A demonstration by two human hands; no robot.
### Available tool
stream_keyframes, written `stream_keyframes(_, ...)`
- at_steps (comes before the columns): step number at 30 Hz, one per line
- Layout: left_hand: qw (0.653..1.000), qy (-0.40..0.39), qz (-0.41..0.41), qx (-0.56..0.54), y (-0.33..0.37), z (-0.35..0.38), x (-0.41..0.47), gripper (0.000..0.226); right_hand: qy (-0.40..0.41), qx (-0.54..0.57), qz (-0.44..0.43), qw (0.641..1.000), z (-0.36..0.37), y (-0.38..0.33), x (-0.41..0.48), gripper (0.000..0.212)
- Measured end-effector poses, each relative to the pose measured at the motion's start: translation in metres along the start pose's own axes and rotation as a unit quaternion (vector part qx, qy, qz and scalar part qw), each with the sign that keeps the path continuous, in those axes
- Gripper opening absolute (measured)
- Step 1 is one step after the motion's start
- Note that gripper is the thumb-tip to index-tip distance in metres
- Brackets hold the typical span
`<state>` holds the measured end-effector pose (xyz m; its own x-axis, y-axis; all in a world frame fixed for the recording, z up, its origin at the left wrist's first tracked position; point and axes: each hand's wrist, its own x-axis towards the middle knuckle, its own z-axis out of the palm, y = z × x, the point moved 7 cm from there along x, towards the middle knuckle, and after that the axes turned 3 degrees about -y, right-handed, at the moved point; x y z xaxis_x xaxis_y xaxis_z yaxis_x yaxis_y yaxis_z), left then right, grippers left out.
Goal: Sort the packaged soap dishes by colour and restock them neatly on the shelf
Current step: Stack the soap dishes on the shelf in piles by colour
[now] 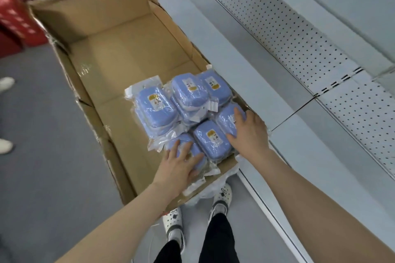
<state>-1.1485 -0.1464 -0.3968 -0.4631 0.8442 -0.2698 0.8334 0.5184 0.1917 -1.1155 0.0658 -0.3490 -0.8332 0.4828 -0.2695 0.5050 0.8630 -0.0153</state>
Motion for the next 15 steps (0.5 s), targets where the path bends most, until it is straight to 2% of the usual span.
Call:
stream_keyframes(2, 0.999, -0.016, -0.016, -0.03, 0.003, -0.001, 0.002, 0.038, 0.019, 0.012, -0.007, 1.0, -0.007, -0.003, -0.006, 0.086)
stream_keyframes(3, 0.998, -0.05, -0.029, -0.032, 0.001, 0.002, 0.001, 0.037, 0.025, 0.015, -0.01, 1.0, -0.01, -0.005, -0.01, 0.087)
stream_keyframes(5, 0.996, -0.088, -0.028, -0.006, -0.007, 0.003, -0.005, 0.04, 0.026, 0.02, -0.014, 0.999, -0.014, -0.011, -0.02, 0.087)
stream_keyframes(8, 0.997, -0.079, 0.024, -0.005, -0.02, 0.006, -0.019, 0.042, 0.007, 0.02, -0.034, 0.999, -0.011, -0.021, -0.032, 0.086)
stream_keyframes(10, 0.997, -0.063, 0.041, -0.031, -0.03, 0.006, -0.029, 0.053, -0.004, 0.015, -0.053, 0.998, -0.006, -0.026, -0.037, 0.087)
stream_keyframes(12, 0.998, -0.035, -0.006, -0.059, -0.042, 0.001, -0.038, 0.066, -0.006, 0.013, -0.061, 0.998, -0.004, -0.03, -0.038, 0.086)
stream_keyframes(15, 0.982, -0.018, -0.145, -0.12, -0.052, 0.001, -0.046, 0.084, -0.003, -0.002, -0.064, 0.998, -0.006, -0.032, -0.038, 0.085)
